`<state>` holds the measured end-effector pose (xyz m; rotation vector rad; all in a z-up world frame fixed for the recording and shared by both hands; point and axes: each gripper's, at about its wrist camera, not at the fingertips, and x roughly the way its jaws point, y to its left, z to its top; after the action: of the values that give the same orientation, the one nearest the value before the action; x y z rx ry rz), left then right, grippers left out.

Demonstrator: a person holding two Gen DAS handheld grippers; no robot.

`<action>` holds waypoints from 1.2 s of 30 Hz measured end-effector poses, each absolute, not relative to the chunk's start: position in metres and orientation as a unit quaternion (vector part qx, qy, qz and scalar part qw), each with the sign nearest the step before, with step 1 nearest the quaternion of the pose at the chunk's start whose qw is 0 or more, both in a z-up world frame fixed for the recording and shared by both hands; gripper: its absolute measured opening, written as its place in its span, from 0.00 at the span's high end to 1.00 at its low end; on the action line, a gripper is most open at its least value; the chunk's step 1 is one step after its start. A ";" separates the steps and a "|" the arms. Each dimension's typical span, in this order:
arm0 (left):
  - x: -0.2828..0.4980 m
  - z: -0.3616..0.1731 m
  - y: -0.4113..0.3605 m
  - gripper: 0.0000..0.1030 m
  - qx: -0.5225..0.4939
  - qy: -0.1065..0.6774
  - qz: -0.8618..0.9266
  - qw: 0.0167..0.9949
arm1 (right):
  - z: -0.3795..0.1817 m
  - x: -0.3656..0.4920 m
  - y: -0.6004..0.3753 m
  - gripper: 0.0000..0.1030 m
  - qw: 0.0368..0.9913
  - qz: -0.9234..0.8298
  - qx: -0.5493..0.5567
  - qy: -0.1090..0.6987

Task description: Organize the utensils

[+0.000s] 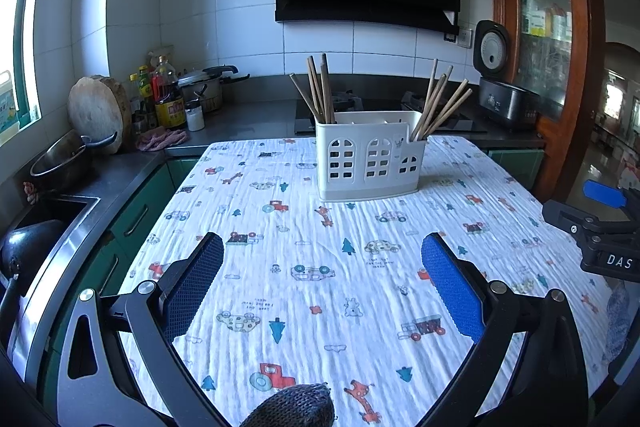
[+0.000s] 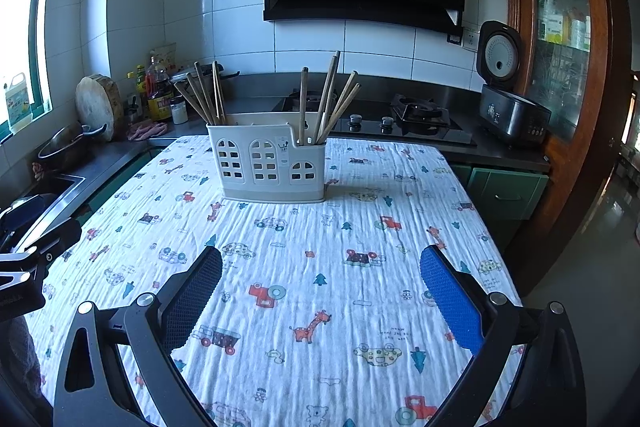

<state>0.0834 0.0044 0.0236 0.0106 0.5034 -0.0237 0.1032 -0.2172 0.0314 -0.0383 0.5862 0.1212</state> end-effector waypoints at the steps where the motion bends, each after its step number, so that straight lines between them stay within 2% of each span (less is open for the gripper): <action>1: 0.084 0.023 0.005 0.05 0.005 0.249 -0.011 0.968 | 0.031 0.103 -0.217 0.07 0.955 0.060 -0.019 0.289; 36: 0.079 0.022 0.000 0.05 0.005 0.249 -0.018 0.968 | 0.031 0.102 -0.213 0.07 0.954 0.067 -0.020 0.291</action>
<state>0.0790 -0.0003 0.0220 0.0092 0.5043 -0.0355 0.1020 -0.2135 0.0307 -0.0407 0.5903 0.1362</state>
